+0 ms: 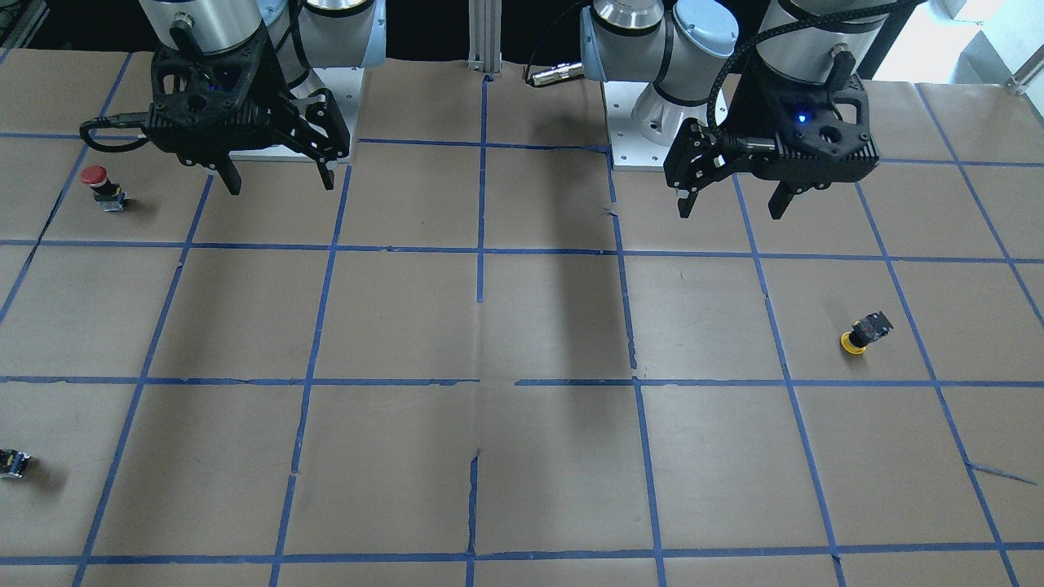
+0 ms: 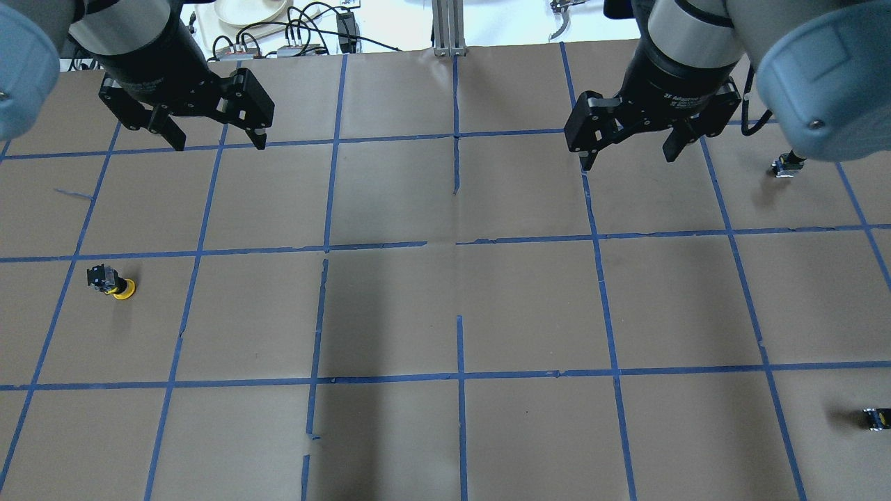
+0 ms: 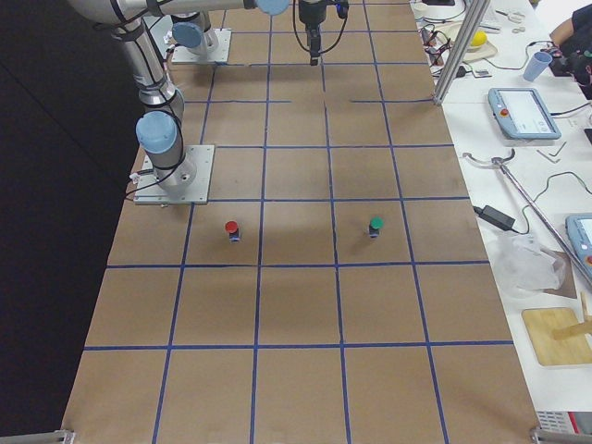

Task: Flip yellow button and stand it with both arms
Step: 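Move the left gripper over the sideways yellow button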

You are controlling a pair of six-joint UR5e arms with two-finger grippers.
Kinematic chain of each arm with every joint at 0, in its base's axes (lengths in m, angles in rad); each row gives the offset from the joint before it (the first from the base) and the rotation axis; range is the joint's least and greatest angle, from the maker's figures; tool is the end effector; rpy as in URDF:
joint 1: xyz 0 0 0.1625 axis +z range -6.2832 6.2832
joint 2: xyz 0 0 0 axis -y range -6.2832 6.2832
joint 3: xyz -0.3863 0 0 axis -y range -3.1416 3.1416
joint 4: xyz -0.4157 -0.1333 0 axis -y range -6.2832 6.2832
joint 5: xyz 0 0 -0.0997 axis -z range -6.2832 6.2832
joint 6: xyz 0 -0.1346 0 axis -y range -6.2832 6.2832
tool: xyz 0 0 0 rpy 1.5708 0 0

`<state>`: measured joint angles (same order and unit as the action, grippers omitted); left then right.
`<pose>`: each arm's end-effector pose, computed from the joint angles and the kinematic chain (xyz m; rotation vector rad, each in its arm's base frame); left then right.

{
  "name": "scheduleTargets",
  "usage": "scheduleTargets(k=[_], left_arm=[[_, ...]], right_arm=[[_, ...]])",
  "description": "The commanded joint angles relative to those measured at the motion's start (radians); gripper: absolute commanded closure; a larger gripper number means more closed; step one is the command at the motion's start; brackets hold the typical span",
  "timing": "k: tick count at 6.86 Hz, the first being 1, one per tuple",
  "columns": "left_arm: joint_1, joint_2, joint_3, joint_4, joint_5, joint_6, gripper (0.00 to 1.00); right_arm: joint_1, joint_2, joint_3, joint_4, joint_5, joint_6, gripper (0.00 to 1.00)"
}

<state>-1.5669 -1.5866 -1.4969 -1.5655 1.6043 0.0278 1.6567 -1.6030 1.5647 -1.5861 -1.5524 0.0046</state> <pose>-0.1267 -0.5296 0.4449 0.0355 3.1054 -0.0976 0.1790 -0.4962 0.4355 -0.1276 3.1171 -0.0823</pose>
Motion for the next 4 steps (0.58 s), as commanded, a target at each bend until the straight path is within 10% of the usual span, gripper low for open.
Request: scheduleTargets(k=[1, 4], left_arm=[[0.017, 0.0, -0.011, -0.002, 0.0, 0.011, 0.0], [0.167, 0.007, -0.061, -0.004, 0.003, 0.338, 0.01]], right_arm=[[0.0, 0.0, 0.0, 0.0, 0.0, 0.0, 0.0], [0.0, 0.0, 0.0, 0.0, 0.0, 0.0, 0.0]])
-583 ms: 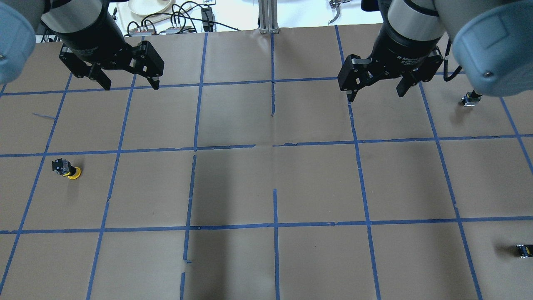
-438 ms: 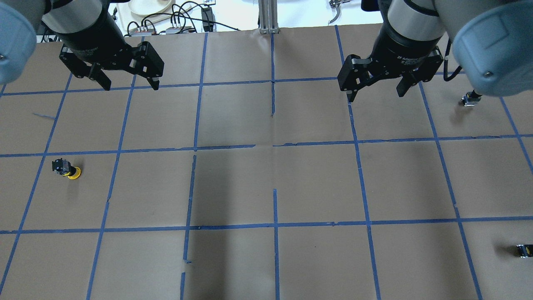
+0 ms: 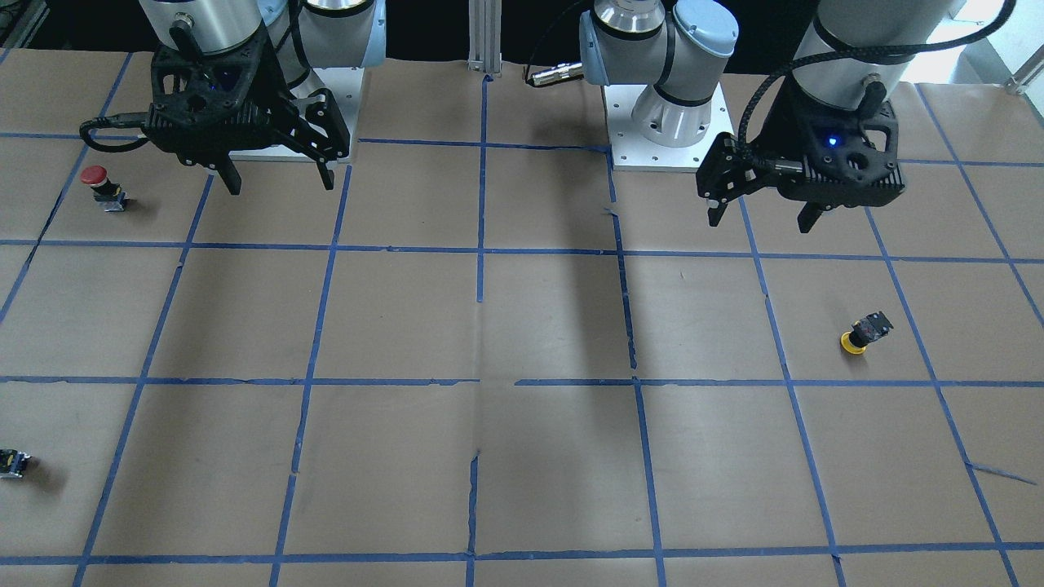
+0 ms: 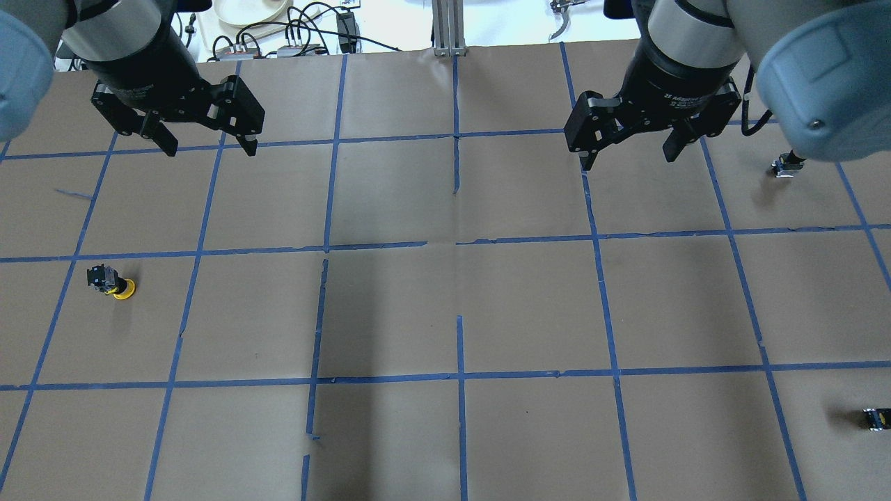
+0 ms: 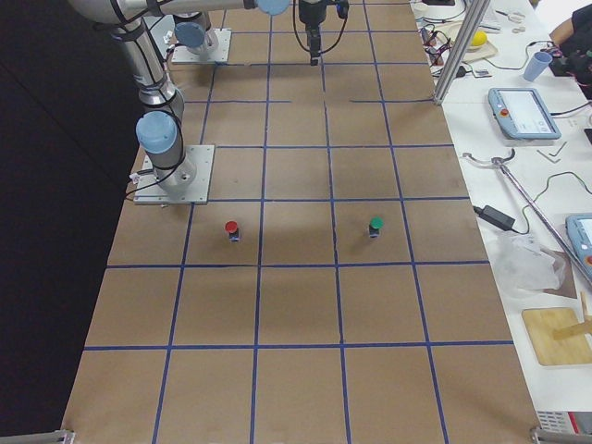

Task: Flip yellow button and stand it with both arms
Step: 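Move the left gripper over the sideways yellow button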

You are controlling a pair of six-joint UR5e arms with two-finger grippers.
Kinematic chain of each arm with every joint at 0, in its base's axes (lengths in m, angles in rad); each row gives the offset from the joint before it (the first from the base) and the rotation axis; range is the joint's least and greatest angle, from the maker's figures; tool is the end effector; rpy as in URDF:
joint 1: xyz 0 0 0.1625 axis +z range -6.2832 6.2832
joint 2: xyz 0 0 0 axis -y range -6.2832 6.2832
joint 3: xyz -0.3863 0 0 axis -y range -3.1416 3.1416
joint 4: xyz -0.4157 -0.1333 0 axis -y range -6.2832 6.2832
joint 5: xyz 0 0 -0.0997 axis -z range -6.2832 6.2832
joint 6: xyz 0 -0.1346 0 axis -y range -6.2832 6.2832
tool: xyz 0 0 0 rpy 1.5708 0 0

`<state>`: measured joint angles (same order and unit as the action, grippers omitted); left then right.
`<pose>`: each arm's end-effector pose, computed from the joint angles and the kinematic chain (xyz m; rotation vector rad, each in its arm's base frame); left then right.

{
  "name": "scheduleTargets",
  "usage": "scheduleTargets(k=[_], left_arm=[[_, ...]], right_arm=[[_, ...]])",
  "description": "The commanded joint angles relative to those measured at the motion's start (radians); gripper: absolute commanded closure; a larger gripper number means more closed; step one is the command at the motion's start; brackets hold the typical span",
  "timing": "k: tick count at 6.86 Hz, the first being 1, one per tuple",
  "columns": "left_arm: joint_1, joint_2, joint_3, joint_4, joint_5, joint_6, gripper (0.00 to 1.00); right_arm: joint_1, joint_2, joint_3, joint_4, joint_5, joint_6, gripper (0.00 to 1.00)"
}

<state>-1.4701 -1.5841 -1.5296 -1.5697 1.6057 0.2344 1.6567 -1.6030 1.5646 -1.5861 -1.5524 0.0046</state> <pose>-0.0753 -0.5345 0.4288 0.2064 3.0953 -0.0353 0.1790 -0.4962 0.4355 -0.1276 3.1171 -0.0824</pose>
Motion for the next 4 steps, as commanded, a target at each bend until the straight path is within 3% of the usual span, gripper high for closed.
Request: scheduleTargets(k=[1, 4], left_arm=[[0.168, 0.004, -0.081, 0.016, -0.003, 0.327, 0.02], [0.42, -0.002, -0.188, 0.069, -0.001, 0.795, 0.02]], right_arm=[[0.0, 0.002, 0.0, 0.0, 0.0, 0.0, 0.0], [0.002, 0.0, 0.0, 0.0, 0.0, 0.0, 0.0]])
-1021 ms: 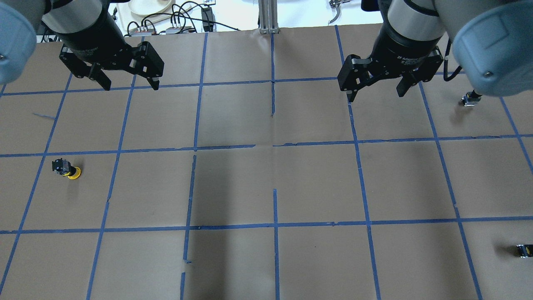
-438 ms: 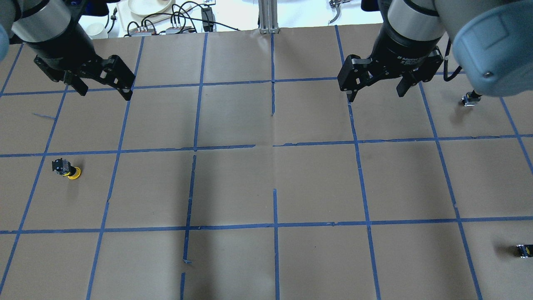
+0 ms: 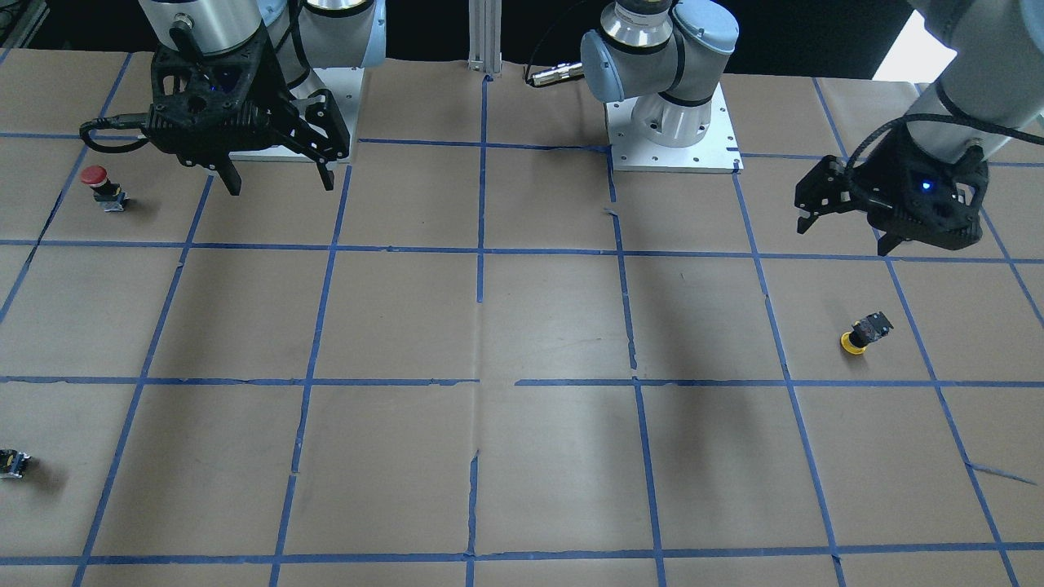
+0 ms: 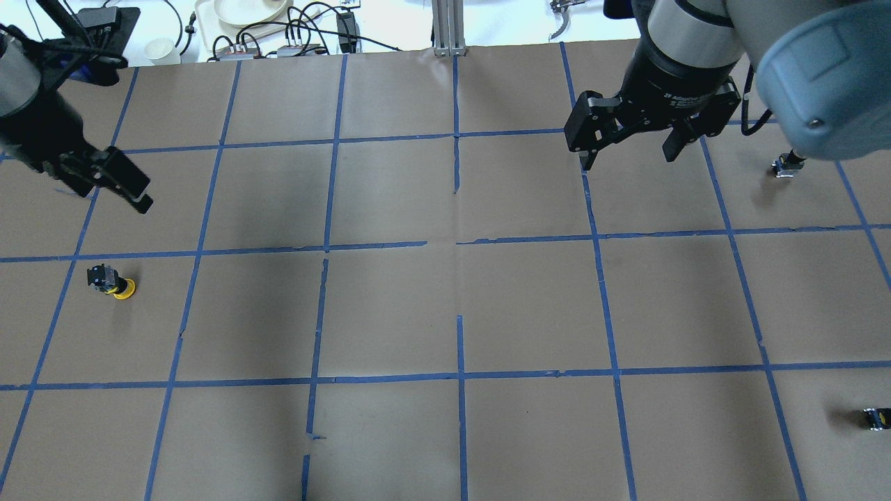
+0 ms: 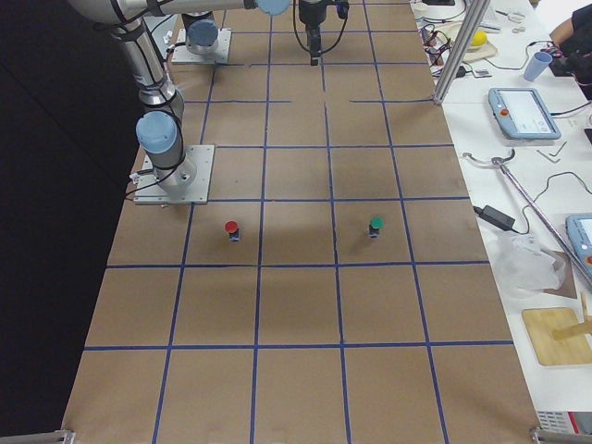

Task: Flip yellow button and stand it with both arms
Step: 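Move the left gripper over the sideways yellow button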

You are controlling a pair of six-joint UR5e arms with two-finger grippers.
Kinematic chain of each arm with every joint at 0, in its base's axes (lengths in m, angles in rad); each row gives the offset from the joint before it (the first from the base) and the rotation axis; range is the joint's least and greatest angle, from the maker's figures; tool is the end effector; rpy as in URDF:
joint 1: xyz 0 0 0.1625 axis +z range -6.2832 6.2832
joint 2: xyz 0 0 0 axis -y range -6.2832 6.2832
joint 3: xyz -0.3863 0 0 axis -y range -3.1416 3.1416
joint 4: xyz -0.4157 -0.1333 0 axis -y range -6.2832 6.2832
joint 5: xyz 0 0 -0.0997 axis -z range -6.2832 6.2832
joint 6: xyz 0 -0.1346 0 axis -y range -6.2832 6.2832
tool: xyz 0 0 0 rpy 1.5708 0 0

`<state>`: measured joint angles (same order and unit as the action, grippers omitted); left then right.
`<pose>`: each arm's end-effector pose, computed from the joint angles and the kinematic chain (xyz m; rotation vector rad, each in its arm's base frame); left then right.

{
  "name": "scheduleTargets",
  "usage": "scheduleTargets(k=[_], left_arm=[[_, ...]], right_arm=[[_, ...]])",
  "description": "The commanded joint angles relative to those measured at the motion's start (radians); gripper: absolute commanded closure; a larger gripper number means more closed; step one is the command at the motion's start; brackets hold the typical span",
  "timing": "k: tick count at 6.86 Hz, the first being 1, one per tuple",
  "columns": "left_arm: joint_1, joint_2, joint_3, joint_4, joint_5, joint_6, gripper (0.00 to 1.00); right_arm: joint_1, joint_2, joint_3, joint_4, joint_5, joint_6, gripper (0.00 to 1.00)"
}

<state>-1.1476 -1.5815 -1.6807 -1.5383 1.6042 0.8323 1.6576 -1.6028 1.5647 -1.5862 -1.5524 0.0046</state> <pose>0.0897 -0.5127 0.3560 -0.6347 -3.0483 -0.1416 0.1795 -0.4961 0.4354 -0.1290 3.1170 -0.0821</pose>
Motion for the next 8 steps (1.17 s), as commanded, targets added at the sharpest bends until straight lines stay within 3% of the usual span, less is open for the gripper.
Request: scheduleTargets(k=[1, 3, 4, 5, 8], left_arm=[[0.13, -0.015, -0.088, 0.137, 0.011, 0.305, 0.02], [0.246, -0.055, -0.245, 0.428, 0.031, 0.677, 0.03], [0.287, -0.067, -0.311, 0.498, 0.01, 0.732, 0.03], [0.293, -0.089, -0.329, 0.507, -0.042, 0.858, 0.03], [0.293, -0.205, -0.308, 0.645, -0.055, 0.925, 0.04]], right_arm=[[-0.001, 0.0, 0.0, 0.0, 0.0, 0.0, 0.0], [0.001, 0.0, 0.0, 0.002, 0.0, 0.0, 0.0], [-0.001, 0.0, 0.0, 0.0, 0.0, 0.0, 0.0], [0.001, -0.002, 0.0, 0.002, 0.0, 0.0, 0.0], [0.001, -0.002, 0.0, 0.0, 0.0, 0.002, 0.0]])
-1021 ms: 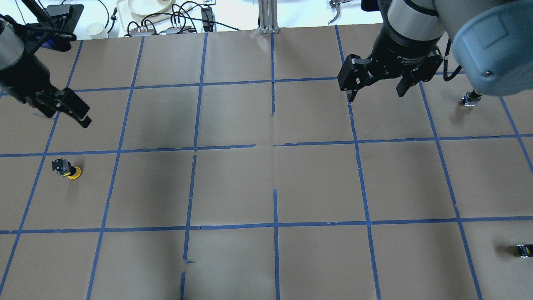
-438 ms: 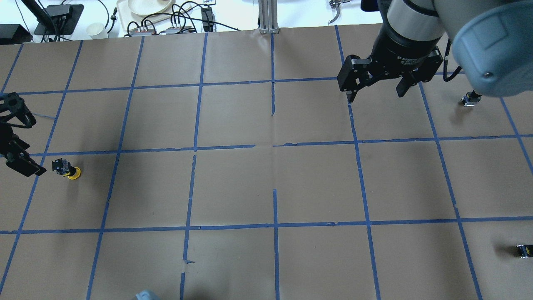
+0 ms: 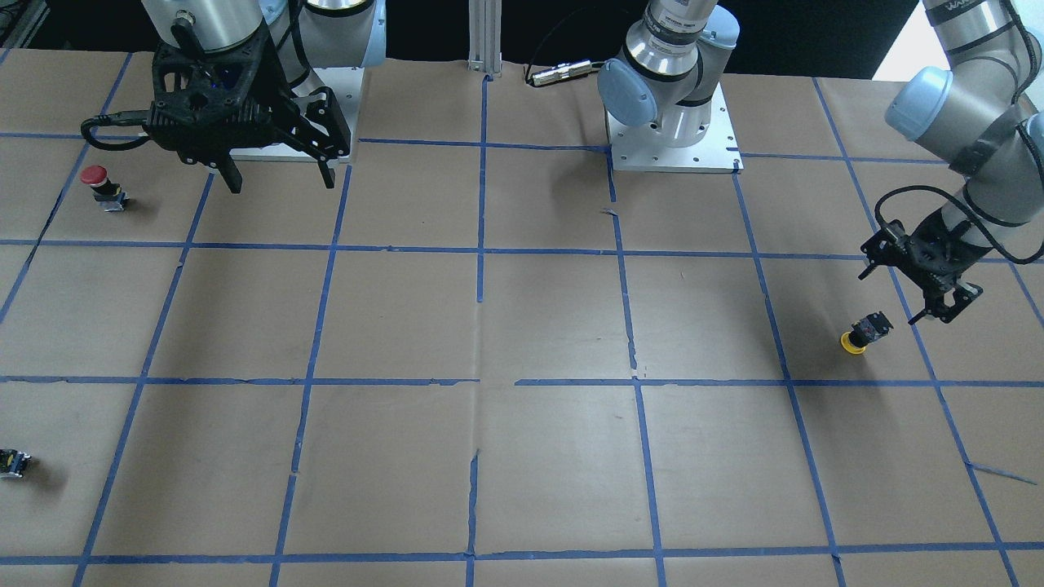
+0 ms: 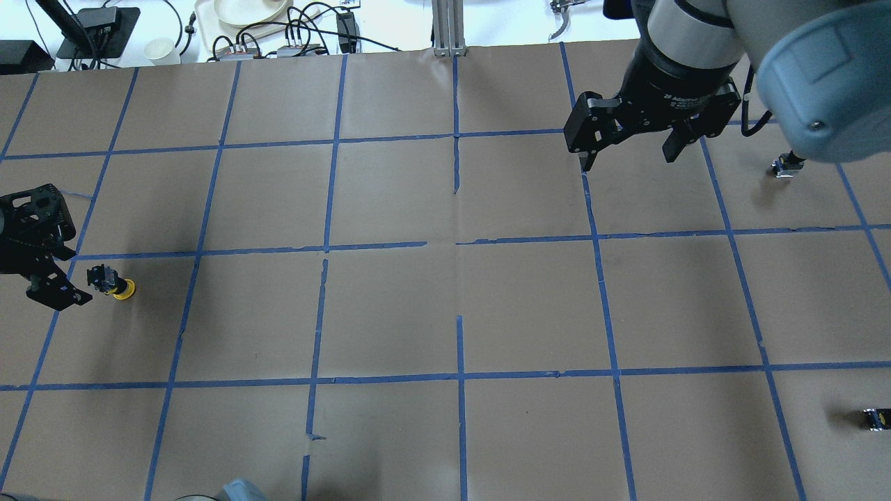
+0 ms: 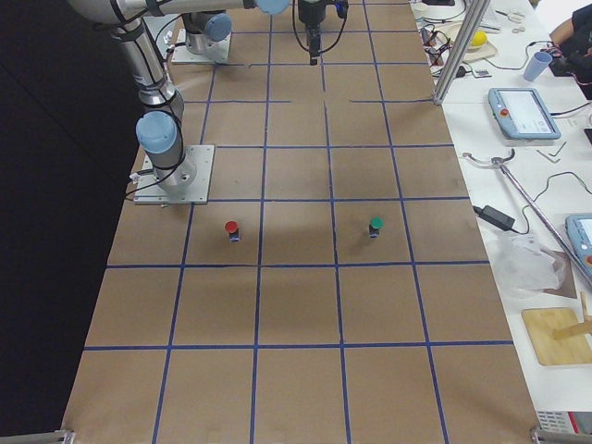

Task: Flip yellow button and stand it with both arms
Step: 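Lower the left gripper and grasp the yellow button's body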

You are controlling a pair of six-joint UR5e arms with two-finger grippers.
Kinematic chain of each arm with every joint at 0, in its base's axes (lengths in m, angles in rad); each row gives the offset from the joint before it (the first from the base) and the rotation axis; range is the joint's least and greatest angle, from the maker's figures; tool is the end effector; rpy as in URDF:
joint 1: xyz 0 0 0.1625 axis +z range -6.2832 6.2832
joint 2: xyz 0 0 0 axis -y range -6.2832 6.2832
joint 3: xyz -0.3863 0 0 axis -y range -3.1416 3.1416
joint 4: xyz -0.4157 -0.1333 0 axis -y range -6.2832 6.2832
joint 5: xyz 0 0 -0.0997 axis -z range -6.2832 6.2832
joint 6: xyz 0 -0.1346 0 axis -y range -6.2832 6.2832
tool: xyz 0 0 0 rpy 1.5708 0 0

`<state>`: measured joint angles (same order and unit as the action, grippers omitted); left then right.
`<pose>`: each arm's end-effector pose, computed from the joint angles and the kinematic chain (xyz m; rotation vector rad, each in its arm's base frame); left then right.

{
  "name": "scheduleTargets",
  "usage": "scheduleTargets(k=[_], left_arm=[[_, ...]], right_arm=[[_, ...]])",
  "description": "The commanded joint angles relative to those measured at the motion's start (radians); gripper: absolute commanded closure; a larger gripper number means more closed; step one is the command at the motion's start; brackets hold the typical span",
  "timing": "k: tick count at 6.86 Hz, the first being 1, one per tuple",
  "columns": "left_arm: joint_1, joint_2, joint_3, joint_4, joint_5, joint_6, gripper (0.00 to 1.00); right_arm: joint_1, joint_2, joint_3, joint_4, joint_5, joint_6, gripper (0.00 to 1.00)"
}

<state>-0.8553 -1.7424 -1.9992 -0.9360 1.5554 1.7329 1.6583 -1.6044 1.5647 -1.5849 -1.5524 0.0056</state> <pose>0.2346 -0.4763 0.1774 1.5169 2.7194 -0.0410 0.1798 -0.4954 0.4361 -0.1285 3.1170 -0.0825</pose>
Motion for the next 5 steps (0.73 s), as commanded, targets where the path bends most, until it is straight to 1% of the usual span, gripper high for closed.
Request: scheduleTargets(k=[1, 5], left_arm=[[-0.001, -0.055, 0.031, 0.043, -0.006, 0.028, 0.04], [-0.001, -0.108, 0.025, 0.045, -0.006, 0.062, 0.05]], right_arm=[[0.0, 0.0, 0.0, -0.001, 0.0, -0.001, 0.0], [0.001, 0.0, 0.0, -0.001, 0.0, 0.001, 0.0]])
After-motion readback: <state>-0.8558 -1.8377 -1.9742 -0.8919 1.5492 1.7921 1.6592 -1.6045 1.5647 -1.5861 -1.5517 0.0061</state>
